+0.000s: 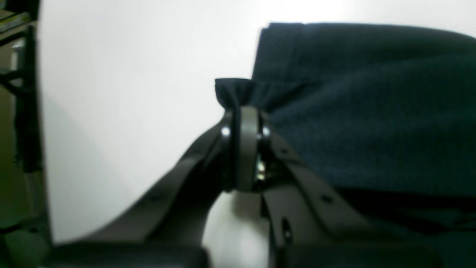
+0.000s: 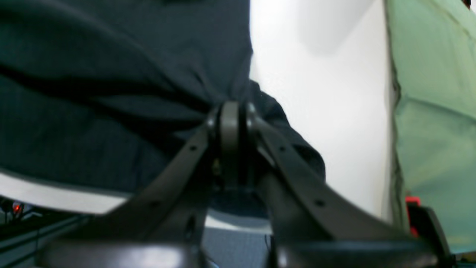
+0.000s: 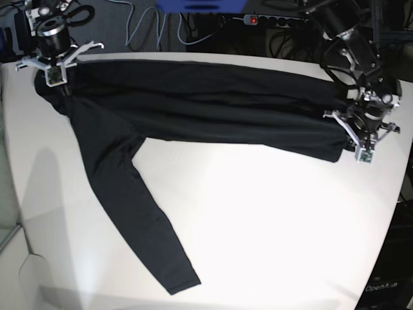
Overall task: Fold the T-shirt properly
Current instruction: 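Pull the folded shirt toward the robot base with both grippers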
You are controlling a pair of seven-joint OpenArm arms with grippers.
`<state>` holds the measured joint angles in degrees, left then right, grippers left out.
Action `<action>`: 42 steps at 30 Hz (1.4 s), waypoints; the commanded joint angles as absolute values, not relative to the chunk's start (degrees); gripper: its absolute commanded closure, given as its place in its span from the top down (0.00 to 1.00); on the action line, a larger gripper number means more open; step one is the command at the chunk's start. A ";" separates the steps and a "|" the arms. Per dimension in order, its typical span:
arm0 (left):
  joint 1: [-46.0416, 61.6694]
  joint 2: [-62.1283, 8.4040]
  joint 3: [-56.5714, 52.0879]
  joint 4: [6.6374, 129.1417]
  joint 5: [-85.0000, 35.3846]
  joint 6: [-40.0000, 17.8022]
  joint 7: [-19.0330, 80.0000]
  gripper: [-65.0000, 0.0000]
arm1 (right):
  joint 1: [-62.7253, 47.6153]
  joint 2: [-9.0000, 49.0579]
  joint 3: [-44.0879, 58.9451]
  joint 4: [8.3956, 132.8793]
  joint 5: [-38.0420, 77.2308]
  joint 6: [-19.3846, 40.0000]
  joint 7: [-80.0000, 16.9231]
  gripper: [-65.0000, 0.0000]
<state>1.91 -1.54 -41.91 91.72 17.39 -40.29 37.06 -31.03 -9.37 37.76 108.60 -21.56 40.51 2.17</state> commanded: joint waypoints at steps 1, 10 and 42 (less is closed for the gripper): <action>1.45 -2.07 -41.98 93.58 17.01 -40.00 35.91 0.00 | -30.99 -9.00 37.93 109.49 -20.18 40.00 3.65 0.00; 2.51 -2.07 -45.93 95.16 17.01 -40.00 36.00 0.00 | -31.78 -9.00 38.02 108.88 -20.18 40.00 3.74 0.00; 6.29 -1.01 -47.60 89.89 17.10 -40.00 35.56 0.00 | -26.77 -9.00 48.84 96.75 -20.62 40.00 14.99 0.10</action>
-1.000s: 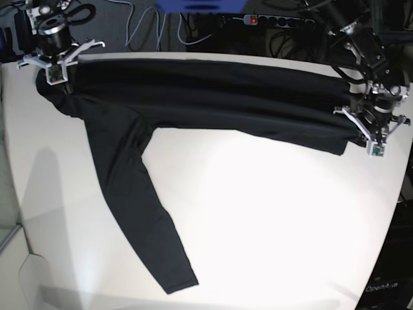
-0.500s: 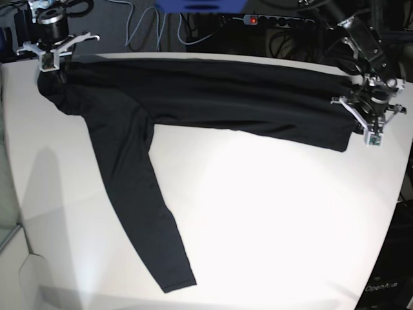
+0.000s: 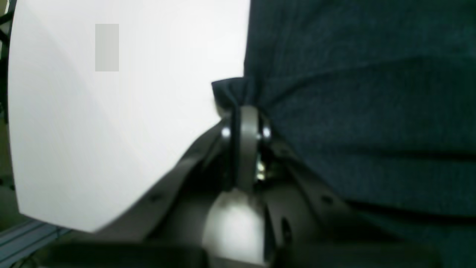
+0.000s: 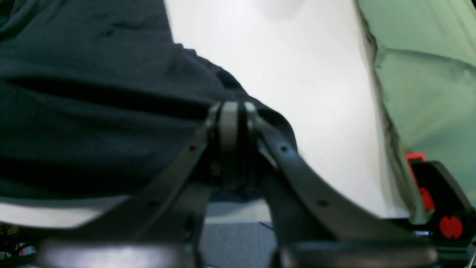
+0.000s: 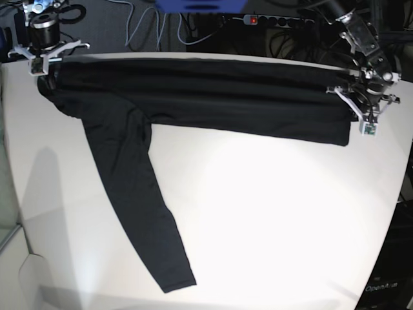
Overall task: Fold the T-shirt properly
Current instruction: 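Pull the folded shirt toward the robot base with both grippers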
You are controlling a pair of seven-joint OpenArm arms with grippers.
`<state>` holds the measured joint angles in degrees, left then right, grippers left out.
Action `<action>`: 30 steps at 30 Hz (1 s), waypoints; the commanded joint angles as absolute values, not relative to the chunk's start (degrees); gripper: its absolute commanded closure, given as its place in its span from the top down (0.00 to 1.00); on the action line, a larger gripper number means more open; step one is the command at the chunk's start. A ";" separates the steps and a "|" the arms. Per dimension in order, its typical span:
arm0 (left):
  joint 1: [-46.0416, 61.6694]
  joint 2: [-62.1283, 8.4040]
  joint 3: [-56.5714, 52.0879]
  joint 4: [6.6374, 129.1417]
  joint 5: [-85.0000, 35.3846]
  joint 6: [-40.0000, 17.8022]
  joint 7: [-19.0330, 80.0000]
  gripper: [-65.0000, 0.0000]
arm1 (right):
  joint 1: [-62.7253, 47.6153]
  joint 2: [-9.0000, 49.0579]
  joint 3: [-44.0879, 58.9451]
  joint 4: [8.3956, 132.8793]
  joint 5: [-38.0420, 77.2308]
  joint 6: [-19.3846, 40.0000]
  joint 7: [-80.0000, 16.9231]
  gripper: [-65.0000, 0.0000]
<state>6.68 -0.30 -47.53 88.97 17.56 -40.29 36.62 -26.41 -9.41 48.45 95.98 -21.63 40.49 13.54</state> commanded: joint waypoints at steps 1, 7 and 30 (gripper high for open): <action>6.29 -1.01 -47.60 89.89 17.10 -40.00 35.56 0.00 | -26.77 -9.00 48.84 96.40 -20.62 40.00 14.99 0.13; 6.29 -0.84 -47.60 89.89 17.10 -40.00 35.47 0.00 | -26.68 -9.00 48.84 94.81 -20.62 40.00 14.99 0.25; 5.76 -0.66 -48.04 90.68 16.57 -40.00 35.56 0.40 | -17.10 -9.00 57.63 94.73 -20.70 40.00 14.99 0.41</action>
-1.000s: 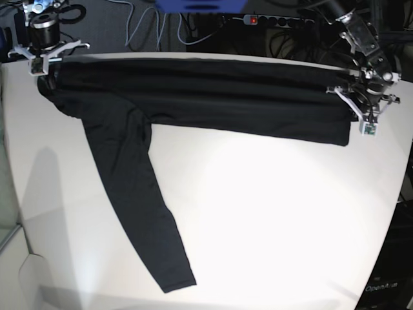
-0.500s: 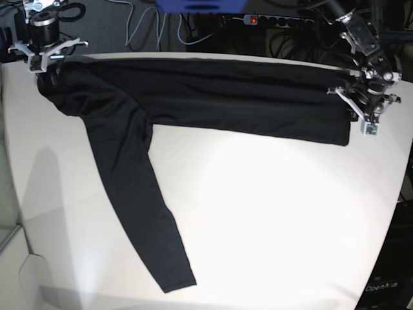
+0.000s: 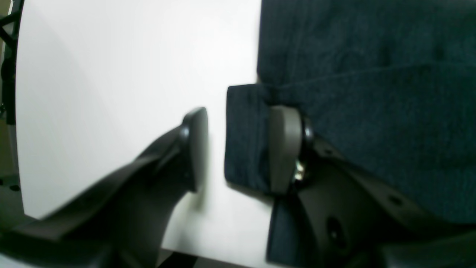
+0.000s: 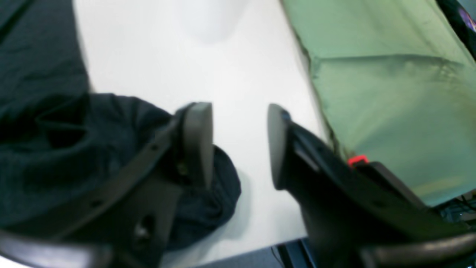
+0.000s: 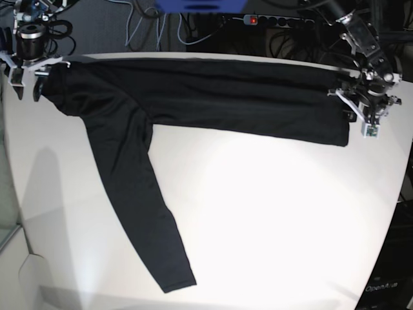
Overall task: Fold the T-shirt properly
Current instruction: 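Pull the folded shirt toward the robot base with both grippers, then open the right gripper and move it to the sleeve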
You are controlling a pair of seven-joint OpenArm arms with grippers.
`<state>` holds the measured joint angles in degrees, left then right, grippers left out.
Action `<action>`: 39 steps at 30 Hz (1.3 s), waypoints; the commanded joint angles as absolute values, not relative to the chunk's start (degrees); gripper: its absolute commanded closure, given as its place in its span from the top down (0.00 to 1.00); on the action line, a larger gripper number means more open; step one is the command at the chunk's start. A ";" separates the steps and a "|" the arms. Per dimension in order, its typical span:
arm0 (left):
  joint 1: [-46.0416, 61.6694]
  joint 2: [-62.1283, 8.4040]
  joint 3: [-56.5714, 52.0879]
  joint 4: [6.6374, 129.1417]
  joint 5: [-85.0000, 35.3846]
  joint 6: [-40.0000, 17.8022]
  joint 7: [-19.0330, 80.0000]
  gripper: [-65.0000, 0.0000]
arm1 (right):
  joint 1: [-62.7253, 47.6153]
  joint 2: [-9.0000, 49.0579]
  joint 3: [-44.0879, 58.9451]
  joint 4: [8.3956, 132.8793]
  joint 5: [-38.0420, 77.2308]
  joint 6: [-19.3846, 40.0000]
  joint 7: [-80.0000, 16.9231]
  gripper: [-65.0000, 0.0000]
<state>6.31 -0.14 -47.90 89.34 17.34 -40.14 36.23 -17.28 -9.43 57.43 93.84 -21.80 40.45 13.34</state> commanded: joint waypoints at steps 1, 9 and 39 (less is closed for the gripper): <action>5.76 -0.66 -48.04 90.68 16.57 -40.00 35.56 0.40 | -16.84 -9.00 57.63 94.73 -20.70 40.00 14.99 0.43; 5.67 -1.19 -50.07 92.97 10.68 -40.00 35.91 0.40 | -14.90 -9.00 57.71 94.64 -20.70 40.00 15.08 0.58; 3.30 -2.15 -50.51 91.74 10.07 -40.00 36.00 0.40 | 3.65 -8.66 50.15 84.00 -39.78 40.00 14.99 0.62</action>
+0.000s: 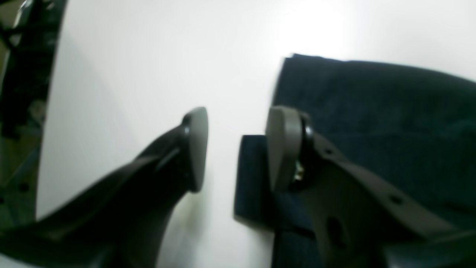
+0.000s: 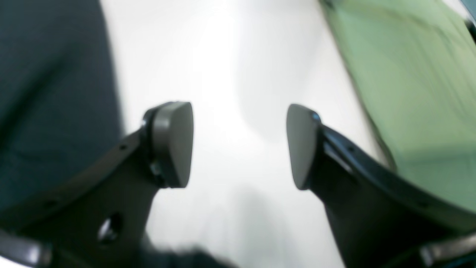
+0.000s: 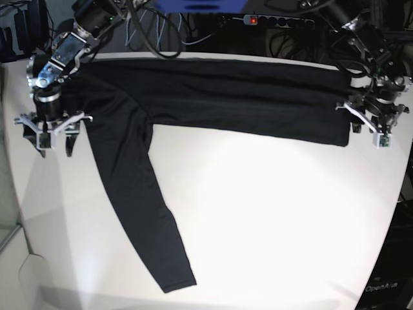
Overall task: Fold the T-shirt properly
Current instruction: 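Open the right gripper and move it to the sleeve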
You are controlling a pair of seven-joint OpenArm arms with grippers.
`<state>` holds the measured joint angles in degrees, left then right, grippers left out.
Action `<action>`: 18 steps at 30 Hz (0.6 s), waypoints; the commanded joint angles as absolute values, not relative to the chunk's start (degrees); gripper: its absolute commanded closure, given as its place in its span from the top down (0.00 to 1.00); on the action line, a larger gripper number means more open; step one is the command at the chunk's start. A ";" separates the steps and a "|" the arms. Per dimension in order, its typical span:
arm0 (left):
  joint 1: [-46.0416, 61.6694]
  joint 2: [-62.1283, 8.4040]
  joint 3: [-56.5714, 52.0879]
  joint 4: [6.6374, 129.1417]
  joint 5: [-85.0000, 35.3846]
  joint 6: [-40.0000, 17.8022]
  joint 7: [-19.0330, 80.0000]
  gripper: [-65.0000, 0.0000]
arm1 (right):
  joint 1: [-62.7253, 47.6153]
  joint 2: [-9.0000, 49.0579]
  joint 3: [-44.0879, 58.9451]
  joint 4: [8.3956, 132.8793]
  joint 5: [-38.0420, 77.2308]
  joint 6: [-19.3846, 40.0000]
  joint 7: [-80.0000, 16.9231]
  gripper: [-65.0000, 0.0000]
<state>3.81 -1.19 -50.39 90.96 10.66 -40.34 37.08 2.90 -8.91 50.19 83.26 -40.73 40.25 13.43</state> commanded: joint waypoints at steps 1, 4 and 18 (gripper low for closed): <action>3.30 -2.33 -50.51 91.21 10.07 -40.00 36.00 0.40 | 4.35 -8.66 49.01 82.95 -40.66 40.00 14.99 0.62; 3.21 -3.30 -50.59 88.84 10.07 -40.00 36.00 0.40 | 8.31 -8.57 46.37 79.16 -42.42 40.00 14.99 0.62; 3.30 -4.44 -55.78 86.73 12.88 -40.00 35.91 0.40 | 30.90 -5.23 46.02 56.40 -49.63 40.00 5.58 0.62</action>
